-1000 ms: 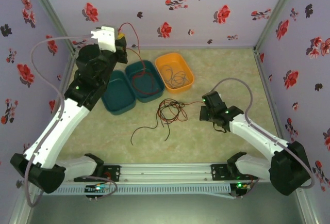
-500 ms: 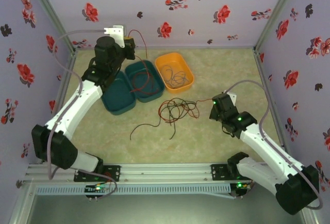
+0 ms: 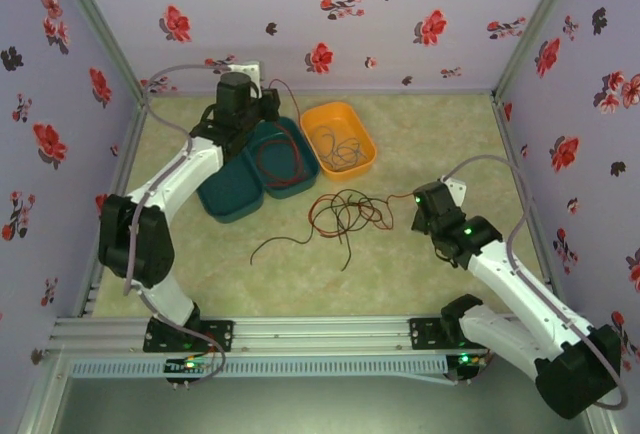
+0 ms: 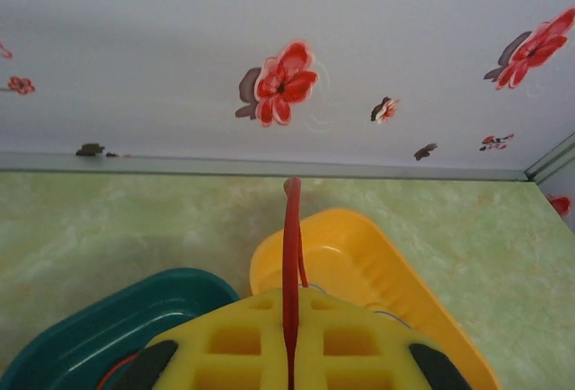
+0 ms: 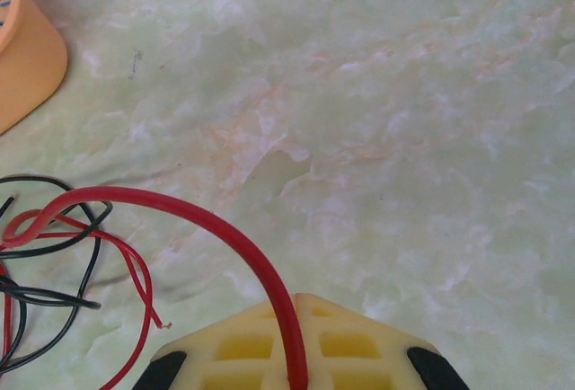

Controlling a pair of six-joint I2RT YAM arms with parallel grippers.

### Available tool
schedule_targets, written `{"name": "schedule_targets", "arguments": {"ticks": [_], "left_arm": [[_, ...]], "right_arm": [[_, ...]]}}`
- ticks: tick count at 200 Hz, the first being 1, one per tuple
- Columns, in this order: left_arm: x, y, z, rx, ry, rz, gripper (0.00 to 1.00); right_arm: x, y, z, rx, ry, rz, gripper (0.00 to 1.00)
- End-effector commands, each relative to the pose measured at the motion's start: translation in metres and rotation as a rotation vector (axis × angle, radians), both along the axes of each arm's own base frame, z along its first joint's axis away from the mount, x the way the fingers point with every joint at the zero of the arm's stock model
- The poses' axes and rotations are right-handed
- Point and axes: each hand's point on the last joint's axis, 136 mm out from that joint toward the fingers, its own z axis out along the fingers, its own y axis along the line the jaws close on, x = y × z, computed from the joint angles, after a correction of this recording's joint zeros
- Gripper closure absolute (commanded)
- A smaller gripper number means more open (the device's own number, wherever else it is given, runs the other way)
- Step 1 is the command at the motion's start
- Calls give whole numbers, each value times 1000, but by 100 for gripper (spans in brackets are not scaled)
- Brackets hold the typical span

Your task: Untangle the cables

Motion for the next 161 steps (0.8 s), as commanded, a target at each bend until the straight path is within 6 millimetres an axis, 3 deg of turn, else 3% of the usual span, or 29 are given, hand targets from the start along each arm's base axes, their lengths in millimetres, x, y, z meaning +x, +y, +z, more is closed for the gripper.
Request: {"name": "schedule_targets", "arguments": {"ticks": [1, 81, 120, 148, 161], "left_arm": [[9, 0, -1, -62, 25, 40, 100], [-6, 32, -80, 7, 287, 136, 100], [-14, 19, -117, 94, 433, 23, 97], [-8, 13, -131, 131, 473, -16, 94], [-5, 11, -134, 141, 482, -27, 88]], "right_arm": [[0, -11, 10, -14, -26, -57, 100], [4, -7, 10, 12, -41, -58, 100], [4, -5, 9, 21, -41, -54, 100], [4, -2, 7, 41, -40, -47, 100], [5, 1, 8, 59, -45, -39, 100]]}}
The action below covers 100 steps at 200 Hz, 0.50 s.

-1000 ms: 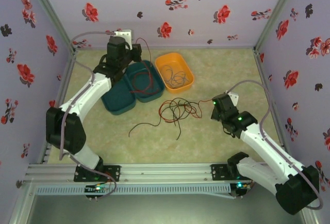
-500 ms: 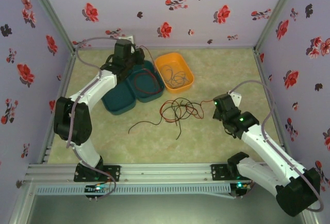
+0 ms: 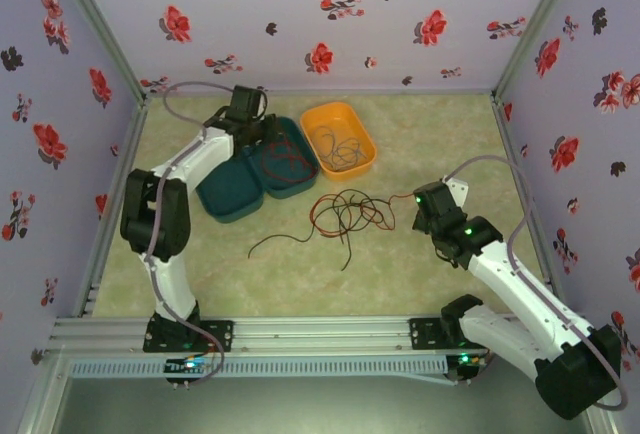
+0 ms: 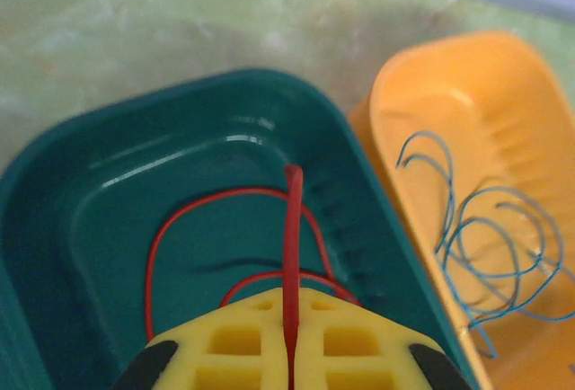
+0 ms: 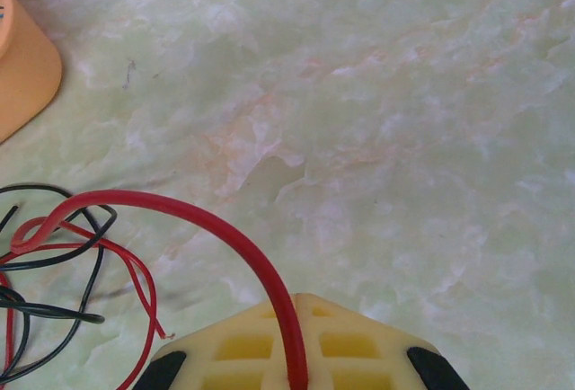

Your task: Untangle the cables

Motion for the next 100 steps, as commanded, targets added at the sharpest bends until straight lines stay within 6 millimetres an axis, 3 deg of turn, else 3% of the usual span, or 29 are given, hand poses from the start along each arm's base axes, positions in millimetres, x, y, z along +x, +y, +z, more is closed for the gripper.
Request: {"name": "schedule_targets", "arguments": {"ticks": [1, 33, 50, 72, 100], "left_arm": [[-1, -5, -1, 24, 37, -66, 87], [2, -9, -8, 60, 73, -103, 73], [1, -9, -7, 84, 71, -113, 52], [-1, -8, 0, 175, 52, -121, 34], [2, -5, 2, 272, 37, -111, 29]], "right_arm": [[3, 3, 6, 54, -35, -20, 100], [4, 8, 14, 90, -64, -3, 100], [5, 15, 21, 120, -73, 37, 100], [4, 22, 27, 148, -75, 66, 100], [5, 25, 33, 154, -79, 88, 100]]}}
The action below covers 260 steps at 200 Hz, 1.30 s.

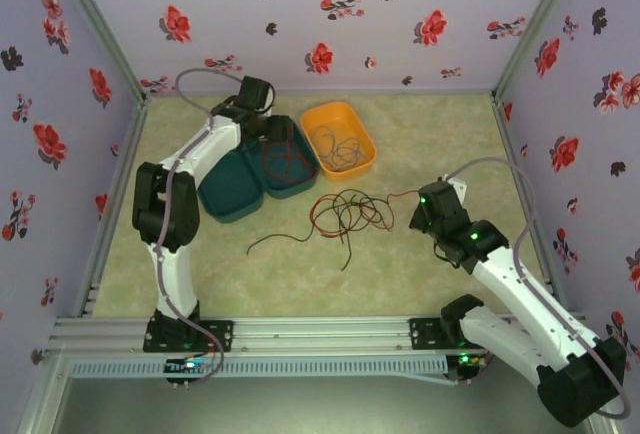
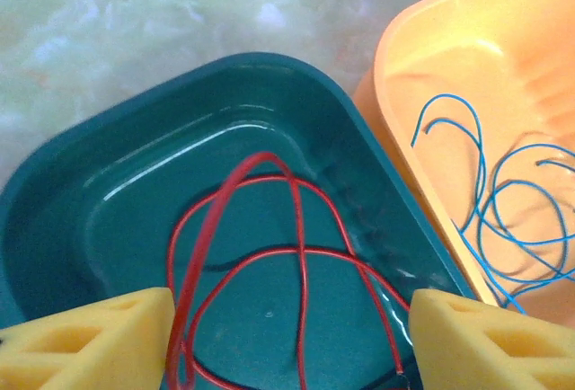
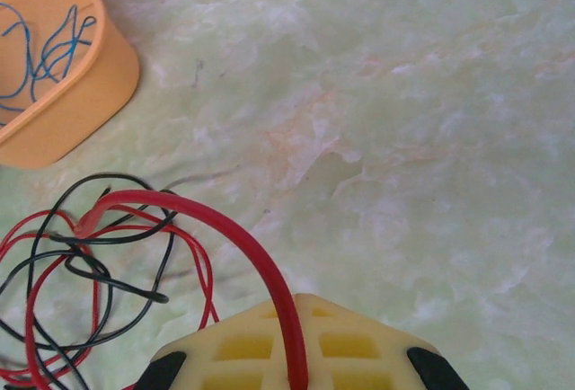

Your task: Untangle the cables

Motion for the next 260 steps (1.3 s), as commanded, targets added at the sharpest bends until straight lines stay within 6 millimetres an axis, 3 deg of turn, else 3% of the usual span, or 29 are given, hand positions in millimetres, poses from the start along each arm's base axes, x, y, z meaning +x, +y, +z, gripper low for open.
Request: {"name": "schedule_targets", "arguments": {"ticks": [1, 34, 58, 72, 89, 120, 172, 200, 225, 260], "left_arm": [[-1, 4, -2, 121, -1, -15, 29], [4, 0, -15, 143, 21, -25, 38], [6, -5, -28, 159, 48, -39, 66], [4, -9, -31, 169, 53, -58, 78], [-1, -16, -33, 176, 61, -79, 100], [-17, -28, -31, 123, 111, -133, 100], [-45, -42, 7, -8, 140, -225, 100], [-53, -47, 17, -118, 167, -250, 100], [-48, -34, -2, -109, 238, -230, 100], [-45, -32, -41, -78, 347, -237, 100]], "right_arm": [[5, 6, 20, 43, -43, 20, 100], [6, 7, 22, 46, -51, 23, 100], [6, 8, 22, 49, -52, 25, 100], [6, 8, 21, 48, -51, 29, 100], [6, 8, 20, 49, -49, 28, 100], [5, 8, 19, 48, -44, 30, 100], [4, 9, 17, 52, -38, 32, 100], [5, 11, 16, 58, -38, 36, 100], [5, 12, 16, 61, -37, 42, 100], [6, 14, 21, 59, -34, 54, 100]]}}
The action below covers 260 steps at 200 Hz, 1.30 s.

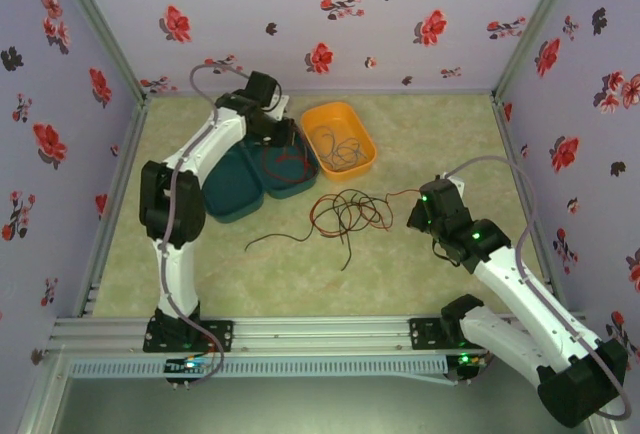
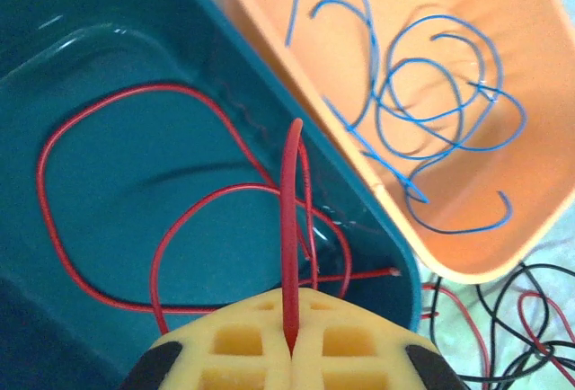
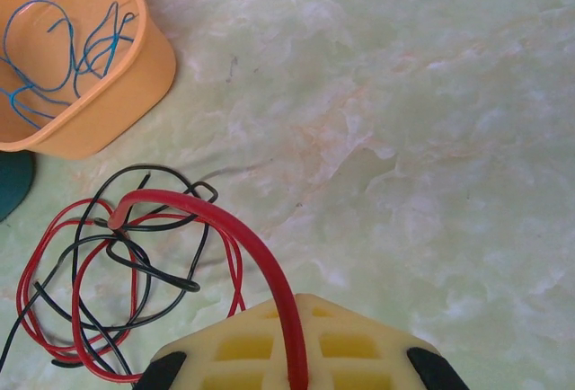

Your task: Untangle the cables

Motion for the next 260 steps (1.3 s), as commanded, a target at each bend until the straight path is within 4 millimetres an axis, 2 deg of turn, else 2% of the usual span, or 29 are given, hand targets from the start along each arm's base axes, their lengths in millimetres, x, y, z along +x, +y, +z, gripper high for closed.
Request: {"name": "schedule_targets", "arguments": {"ticks": [1, 41, 63, 94, 117, 165, 219, 260], "left_arm": [[-8, 0, -33, 23, 122, -38, 100], [11, 13, -58, 138, 141, -16, 100], [25, 26, -67, 242, 120, -5, 89], [32, 29, -67, 377, 84, -38, 67], [32, 27, -52, 420, 38, -48, 55], [27, 26, -3, 426, -75, -9, 32], [2, 14, 50, 373, -198, -11, 1], [-35, -9, 75, 327, -252, -105, 0]], "right_arm": [[6, 3, 14, 9, -32, 14, 100], [9, 7, 15, 4, -20, 32, 100], [10, 10, 16, 11, -21, 42, 100], [8, 9, 17, 9, -16, 46, 100], [7, 8, 21, -1, -13, 51, 99], [4, 7, 31, -12, -21, 69, 96], [-2, 6, 48, -4, -50, 83, 100], [-4, 14, 75, 9, -110, 159, 100]]}}
